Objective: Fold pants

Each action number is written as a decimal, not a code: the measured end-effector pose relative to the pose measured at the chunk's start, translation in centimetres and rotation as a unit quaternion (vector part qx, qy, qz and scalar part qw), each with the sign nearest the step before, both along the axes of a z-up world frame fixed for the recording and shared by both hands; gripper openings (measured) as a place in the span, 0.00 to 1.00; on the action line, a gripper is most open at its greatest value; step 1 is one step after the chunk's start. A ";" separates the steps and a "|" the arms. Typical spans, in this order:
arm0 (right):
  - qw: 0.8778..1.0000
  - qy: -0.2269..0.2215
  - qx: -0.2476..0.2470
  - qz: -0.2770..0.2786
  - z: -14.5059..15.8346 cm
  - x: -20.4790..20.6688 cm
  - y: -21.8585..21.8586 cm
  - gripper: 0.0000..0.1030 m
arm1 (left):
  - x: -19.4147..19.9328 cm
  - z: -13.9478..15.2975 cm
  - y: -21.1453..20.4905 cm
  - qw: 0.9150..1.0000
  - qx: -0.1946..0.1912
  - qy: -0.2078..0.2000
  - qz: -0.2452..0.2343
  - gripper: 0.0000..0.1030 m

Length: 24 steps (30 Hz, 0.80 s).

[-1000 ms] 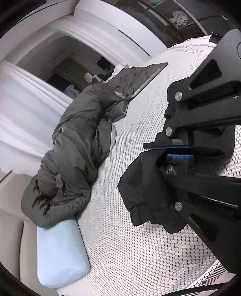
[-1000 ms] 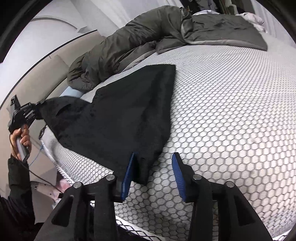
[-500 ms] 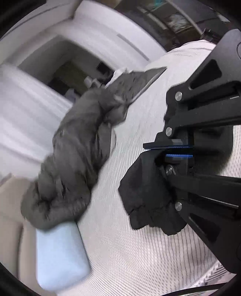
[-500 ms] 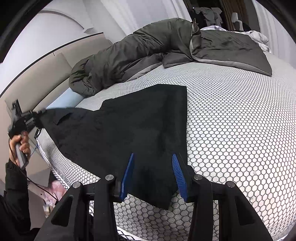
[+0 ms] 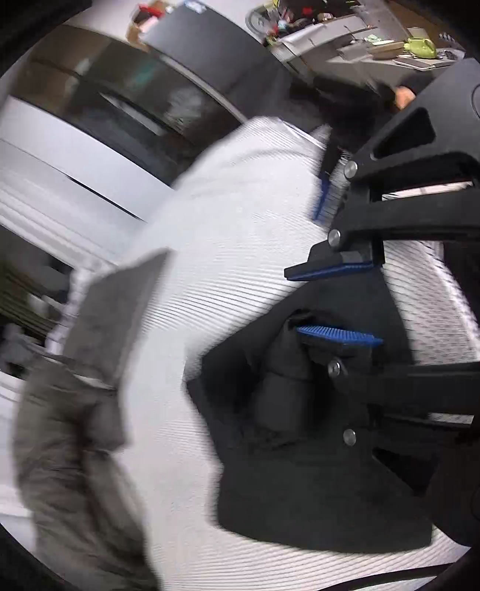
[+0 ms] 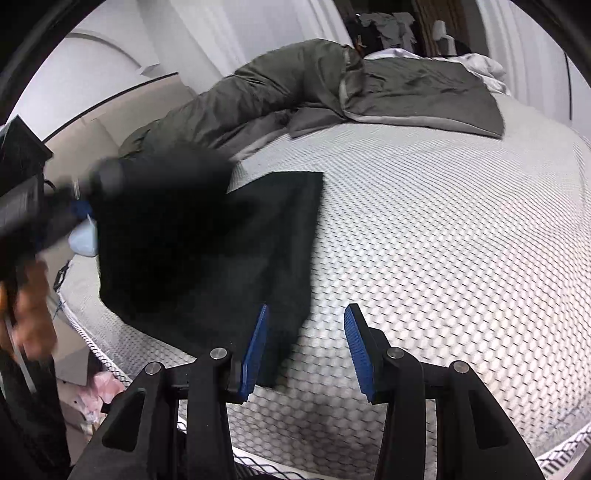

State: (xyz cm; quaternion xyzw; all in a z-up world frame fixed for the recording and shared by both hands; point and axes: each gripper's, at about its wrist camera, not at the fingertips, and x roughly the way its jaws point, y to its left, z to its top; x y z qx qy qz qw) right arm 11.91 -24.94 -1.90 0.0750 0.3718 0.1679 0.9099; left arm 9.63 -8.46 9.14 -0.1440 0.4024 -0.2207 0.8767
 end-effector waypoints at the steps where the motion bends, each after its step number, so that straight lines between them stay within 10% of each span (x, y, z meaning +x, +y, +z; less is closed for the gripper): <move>1: 1.000 0.000 0.000 -0.001 0.1 0.1 -0.2 0.42 | -0.8 -0.9 0.6 1.000 -0.014 0.005 -0.005 0.19; 9: 1.000 -0.008 -0.004 0.025 1.1 1.6 2.0 0.43 | -4.7 -0.5 8.3 0.997 0.010 -0.031 0.077 0.47; 24: 0.995 -0.001 -0.027 0.092 3.0 1.5 8.6 0.43 | -2.6 -1.4 9.5 0.994 0.034 -0.011 0.100 0.50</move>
